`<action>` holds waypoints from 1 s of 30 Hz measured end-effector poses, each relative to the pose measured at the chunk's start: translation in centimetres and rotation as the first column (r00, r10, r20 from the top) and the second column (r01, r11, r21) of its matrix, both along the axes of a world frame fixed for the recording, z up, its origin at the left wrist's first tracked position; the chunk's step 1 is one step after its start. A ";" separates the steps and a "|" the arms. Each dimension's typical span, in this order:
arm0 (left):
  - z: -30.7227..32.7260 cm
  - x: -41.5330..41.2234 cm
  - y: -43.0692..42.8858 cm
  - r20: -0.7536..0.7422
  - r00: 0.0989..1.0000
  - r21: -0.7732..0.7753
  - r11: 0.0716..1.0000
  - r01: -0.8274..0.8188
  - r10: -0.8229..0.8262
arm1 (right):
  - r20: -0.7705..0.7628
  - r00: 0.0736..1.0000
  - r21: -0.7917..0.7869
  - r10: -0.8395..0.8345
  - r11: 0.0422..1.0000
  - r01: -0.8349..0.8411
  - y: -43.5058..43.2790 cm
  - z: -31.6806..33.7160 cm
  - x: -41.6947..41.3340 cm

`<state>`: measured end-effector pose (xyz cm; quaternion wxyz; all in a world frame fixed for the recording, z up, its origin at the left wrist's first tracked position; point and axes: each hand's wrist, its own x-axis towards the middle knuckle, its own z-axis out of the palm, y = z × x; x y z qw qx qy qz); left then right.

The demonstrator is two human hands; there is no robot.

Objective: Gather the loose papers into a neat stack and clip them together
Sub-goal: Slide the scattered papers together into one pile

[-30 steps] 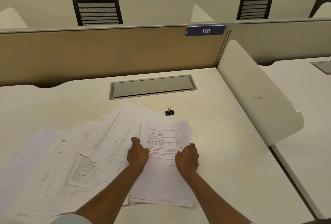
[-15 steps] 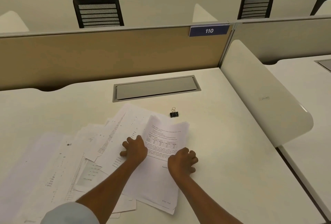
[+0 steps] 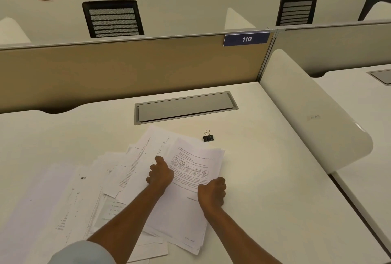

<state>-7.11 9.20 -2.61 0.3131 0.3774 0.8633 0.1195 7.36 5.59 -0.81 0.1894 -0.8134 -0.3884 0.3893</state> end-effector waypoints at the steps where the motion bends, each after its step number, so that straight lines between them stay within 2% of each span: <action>1: 0.1 -0.2 0.1 0.006 1.000 0.001 1.000 -0.003 0.003 | -0.025 1.000 0.008 -0.013 1.000 0.013 -0.1 -0.1 0.0; 7: -0.1 -1.6 1.0 0.011 0.999 0.034 0.998 0.049 -0.050 | -0.124 0.989 0.061 -0.076 0.995 0.084 0.1 -0.1 -0.6; 9: 0.3 -1.7 1.2 -0.048 0.997 0.067 0.995 0.069 -0.065 | -0.125 0.990 0.120 -0.072 0.989 0.087 0.3 -0.3 -1.2; 11: 0.5 -1.9 1.4 -0.150 0.982 0.052 0.991 0.124 -0.115 | -0.055 0.998 0.135 -0.038 0.990 0.045 0.8 -0.6 -1.7; 14: 0.2 -2.2 1.7 -0.251 0.954 0.000 0.986 0.167 -0.162 | 0.110 0.993 0.026 0.036 0.999 -0.039 1.3 -0.5 -2.2; 20: -0.1 -2.0 2.0 -0.216 0.967 -0.017 0.991 0.132 -0.132 | 0.061 0.997 -0.053 0.050 0.998 -0.047 1.8 0.0 -3.6; 25: -0.1 -3.0 2.3 -0.129 0.990 -0.019 0.998 0.061 -0.063 | -0.015 1.000 0.040 0.018 0.999 -0.017 1.9 -0.3 -3.7; 28: -0.3 -3.5 2.4 -0.138 0.989 -0.029 0.999 0.043 -0.047 | -0.084 0.996 0.095 0.023 0.995 -0.015 1.8 -0.4 -3.7; 30: -0.3 -3.7 2.5 -0.165 0.984 -0.041 0.998 0.055 -0.061 | -0.074 0.997 0.086 0.029 0.996 -0.023 1.8 -0.3 -3.8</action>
